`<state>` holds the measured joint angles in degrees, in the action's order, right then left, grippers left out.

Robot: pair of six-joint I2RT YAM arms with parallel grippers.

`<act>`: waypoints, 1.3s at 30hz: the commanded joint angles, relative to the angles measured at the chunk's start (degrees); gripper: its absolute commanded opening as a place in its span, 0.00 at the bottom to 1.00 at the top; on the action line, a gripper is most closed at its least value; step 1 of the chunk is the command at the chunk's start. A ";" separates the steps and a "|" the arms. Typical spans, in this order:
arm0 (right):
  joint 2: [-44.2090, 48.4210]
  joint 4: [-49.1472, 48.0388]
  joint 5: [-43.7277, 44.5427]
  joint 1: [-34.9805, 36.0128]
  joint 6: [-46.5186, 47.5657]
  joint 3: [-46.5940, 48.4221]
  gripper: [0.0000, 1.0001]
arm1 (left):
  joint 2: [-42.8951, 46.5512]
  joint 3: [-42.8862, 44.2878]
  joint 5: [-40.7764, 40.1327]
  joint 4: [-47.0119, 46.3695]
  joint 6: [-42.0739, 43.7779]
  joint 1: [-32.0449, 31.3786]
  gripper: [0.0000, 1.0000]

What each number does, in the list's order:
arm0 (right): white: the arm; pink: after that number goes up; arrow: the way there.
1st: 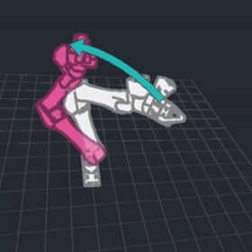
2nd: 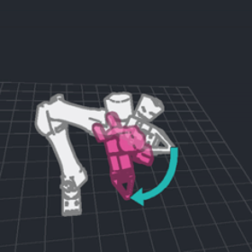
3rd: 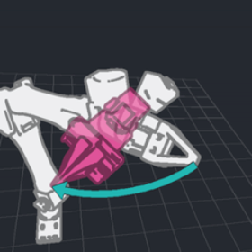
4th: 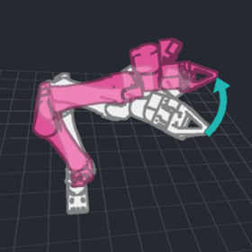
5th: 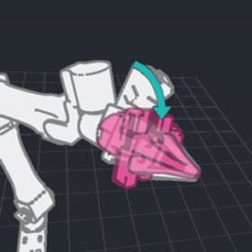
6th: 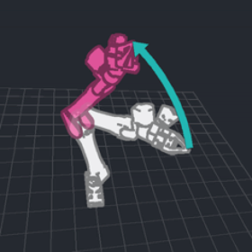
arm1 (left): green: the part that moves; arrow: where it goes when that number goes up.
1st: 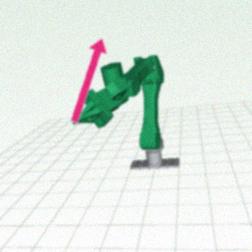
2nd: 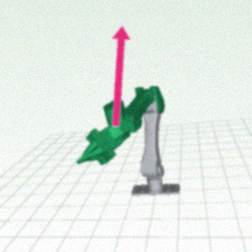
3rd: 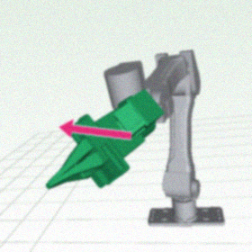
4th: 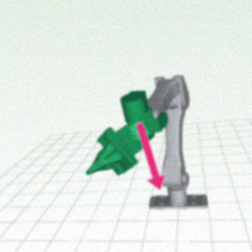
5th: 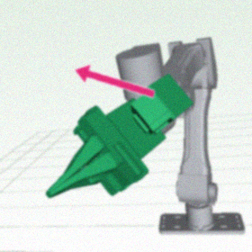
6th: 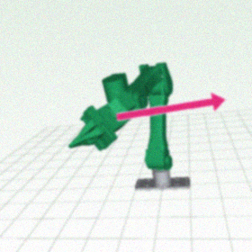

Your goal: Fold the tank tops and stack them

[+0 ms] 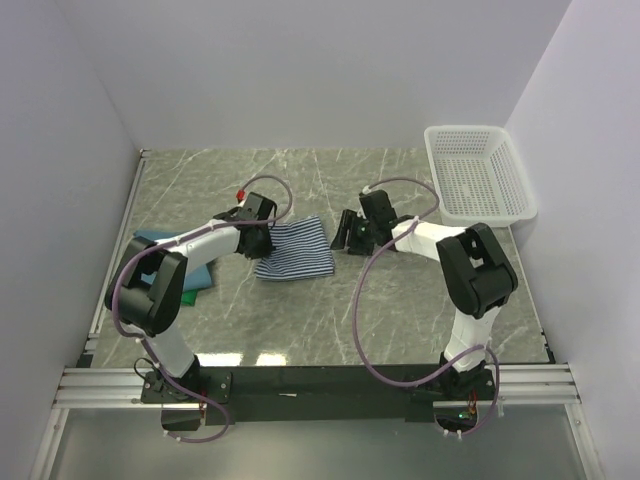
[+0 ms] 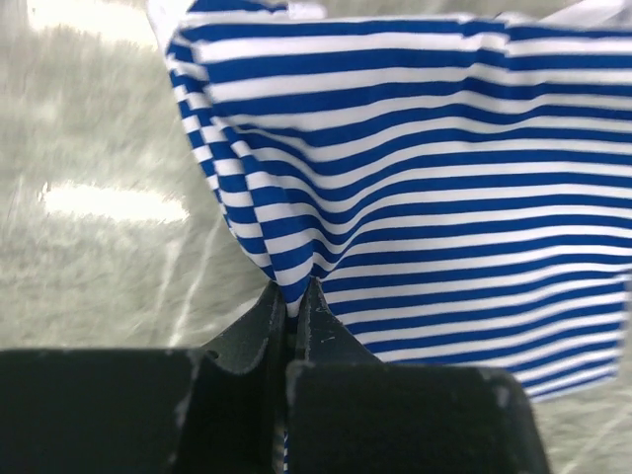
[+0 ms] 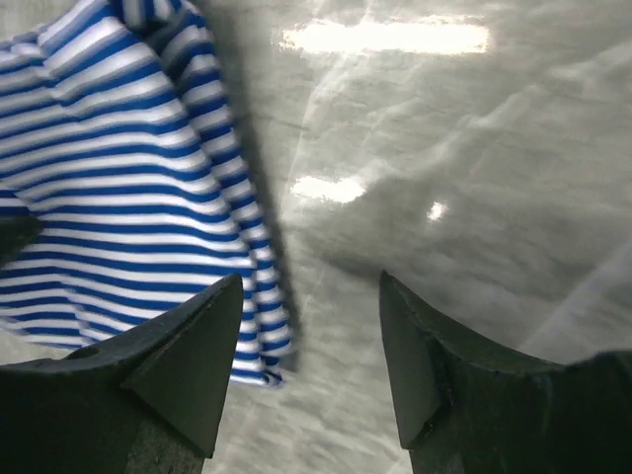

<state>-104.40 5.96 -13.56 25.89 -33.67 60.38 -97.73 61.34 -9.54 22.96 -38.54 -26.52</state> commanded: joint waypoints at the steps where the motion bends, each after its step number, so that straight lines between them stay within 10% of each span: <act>1: -2.82 -7.78 -3.23 1.09 -1.31 -0.79 0.65 | 0.18 -2.01 1.81 -2.57 0.75 0.51 0.01; 17: -8.09 -9.47 0.82 9.70 -7.72 -3.61 0.60 | -2.99 -9.92 4.79 -10.47 -1.53 2.35 0.01; 24: -9.68 -8.60 -1.20 10.06 -8.78 -1.41 0.00 | -2.73 -9.40 5.32 -10.92 -1.53 2.35 0.00; 39: -1.51 0.37 -1.11 10.23 -8.25 9.84 0.00 | 7.72 0.79 -2.23 1.55 3.12 2.35 0.01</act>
<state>-109.86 2.94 -14.66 35.66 -42.74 65.93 -94.65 58.35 -8.27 20.93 -37.60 -24.14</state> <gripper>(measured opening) 0.038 0.039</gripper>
